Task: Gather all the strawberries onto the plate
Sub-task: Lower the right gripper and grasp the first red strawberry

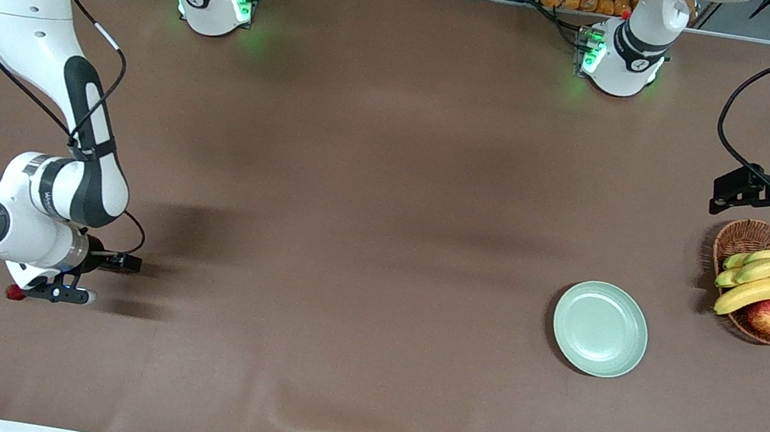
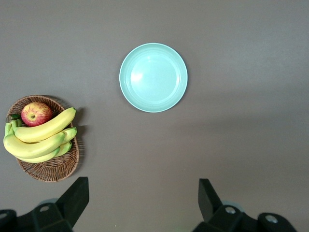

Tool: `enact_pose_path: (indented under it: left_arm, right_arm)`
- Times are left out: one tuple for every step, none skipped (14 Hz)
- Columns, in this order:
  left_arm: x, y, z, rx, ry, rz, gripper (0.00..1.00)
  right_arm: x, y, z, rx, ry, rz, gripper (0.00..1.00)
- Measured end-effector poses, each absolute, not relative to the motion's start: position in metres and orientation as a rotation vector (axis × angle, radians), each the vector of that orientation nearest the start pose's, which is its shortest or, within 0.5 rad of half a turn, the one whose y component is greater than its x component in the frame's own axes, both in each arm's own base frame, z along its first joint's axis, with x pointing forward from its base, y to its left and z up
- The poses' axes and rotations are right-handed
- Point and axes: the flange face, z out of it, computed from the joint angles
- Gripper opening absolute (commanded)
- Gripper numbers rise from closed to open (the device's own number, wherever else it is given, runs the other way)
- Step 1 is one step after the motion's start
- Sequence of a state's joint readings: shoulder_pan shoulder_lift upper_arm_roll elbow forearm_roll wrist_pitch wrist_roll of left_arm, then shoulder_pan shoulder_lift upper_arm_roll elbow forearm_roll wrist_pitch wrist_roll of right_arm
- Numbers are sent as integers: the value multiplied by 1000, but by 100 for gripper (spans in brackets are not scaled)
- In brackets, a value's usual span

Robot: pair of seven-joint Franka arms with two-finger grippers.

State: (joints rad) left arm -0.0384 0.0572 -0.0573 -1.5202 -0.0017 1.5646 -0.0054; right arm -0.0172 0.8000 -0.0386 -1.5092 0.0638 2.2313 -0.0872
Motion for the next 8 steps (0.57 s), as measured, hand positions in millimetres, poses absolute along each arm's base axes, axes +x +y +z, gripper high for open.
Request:
enact_pose_path:
  left_arm:
    - [569, -54, 616, -3143, 142, 20, 100]
    - [569, -54, 616, -3143, 142, 20, 100]
    - [569, -54, 616, -3143, 142, 20, 100]
    - [569, -54, 616, -3143, 142, 20, 100]
    - [569, -54, 616, -3143, 142, 20, 100]
    - [569, -54, 616, -3143, 142, 21, 100]
    - [569, -54, 616, -3143, 142, 21, 100]
    - [569, -54, 616, -3143, 142, 21, 100]
  right_arm:
    - [702, -33, 182, -3113, -1, 120, 100]
    - [702, -33, 180, -3113, -1, 124, 100]
    - [701, -33, 179, -3113, -1, 127, 100]
    - [701, -33, 178, -3113, -1, 129, 78]
    - [701, -33, 177, -3113, -1, 130, 52]
    - [701, -33, 176, -3113, -1, 131, 31]
    - [701, -33, 176, -3113, -1, 131, 18]
    - [701, -34, 176, -3113, 1, 126, 12]
